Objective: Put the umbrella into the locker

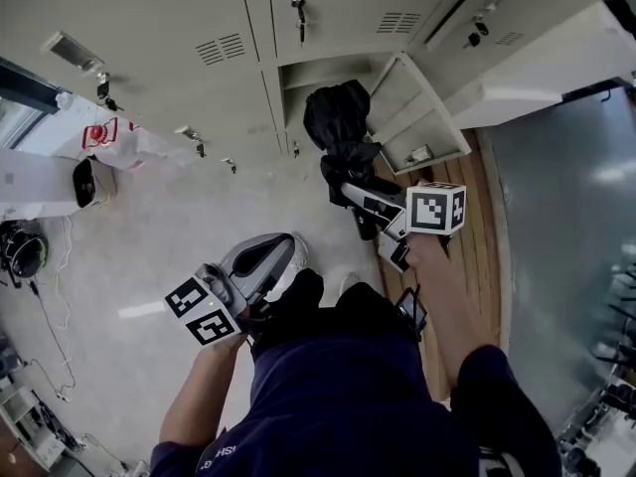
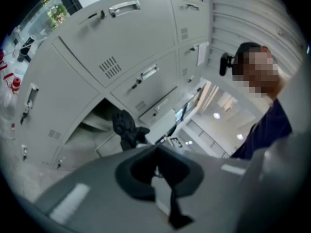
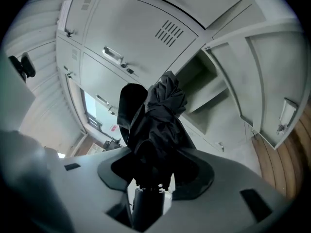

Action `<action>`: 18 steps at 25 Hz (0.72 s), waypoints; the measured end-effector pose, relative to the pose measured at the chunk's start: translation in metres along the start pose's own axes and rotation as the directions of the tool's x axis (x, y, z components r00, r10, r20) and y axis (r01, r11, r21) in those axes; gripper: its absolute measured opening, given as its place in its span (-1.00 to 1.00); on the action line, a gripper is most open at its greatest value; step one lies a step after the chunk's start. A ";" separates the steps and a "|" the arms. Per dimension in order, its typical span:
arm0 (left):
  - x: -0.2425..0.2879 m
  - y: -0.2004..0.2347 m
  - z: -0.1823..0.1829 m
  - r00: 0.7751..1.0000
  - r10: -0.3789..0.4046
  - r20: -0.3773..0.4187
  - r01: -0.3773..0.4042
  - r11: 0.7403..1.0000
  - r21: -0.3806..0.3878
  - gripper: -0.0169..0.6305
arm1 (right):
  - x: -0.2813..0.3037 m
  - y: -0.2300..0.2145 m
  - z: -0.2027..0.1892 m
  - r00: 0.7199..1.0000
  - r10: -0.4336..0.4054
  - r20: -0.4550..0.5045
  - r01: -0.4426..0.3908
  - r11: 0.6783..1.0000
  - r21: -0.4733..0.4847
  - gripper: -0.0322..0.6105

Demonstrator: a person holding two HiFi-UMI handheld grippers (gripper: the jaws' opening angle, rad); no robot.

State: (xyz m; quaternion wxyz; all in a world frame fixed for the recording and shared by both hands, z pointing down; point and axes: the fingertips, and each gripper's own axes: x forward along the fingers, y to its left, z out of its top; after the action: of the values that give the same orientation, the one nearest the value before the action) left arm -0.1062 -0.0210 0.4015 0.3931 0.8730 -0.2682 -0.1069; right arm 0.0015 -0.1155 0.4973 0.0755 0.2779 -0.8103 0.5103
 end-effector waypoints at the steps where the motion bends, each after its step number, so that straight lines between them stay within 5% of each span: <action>1: 0.001 0.004 -0.003 1.000 -0.004 -0.010 0.004 1.000 -0.015 -0.94 | 0.008 -0.008 0.004 1.000 -0.011 0.005 0.011 1.000 0.010 -0.32; 12: -0.006 0.044 -0.065 0.996 0.048 -0.073 -0.060 0.984 -0.169 -0.95 | 0.104 -0.113 0.078 0.985 -0.163 0.050 0.166 0.983 -0.080 -0.32; 18: -0.008 0.062 -0.087 0.991 0.100 -0.089 -0.114 0.977 -0.178 -0.95 | 0.149 -0.166 0.135 0.942 -0.309 0.127 0.332 0.912 -0.241 -0.33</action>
State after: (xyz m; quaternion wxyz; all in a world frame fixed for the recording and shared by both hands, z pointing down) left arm -0.1026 0.0039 0.5054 0.4872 0.8210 -0.2880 -0.0750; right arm -0.0135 -0.3419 0.6252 0.1589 0.4166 -0.8158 0.3682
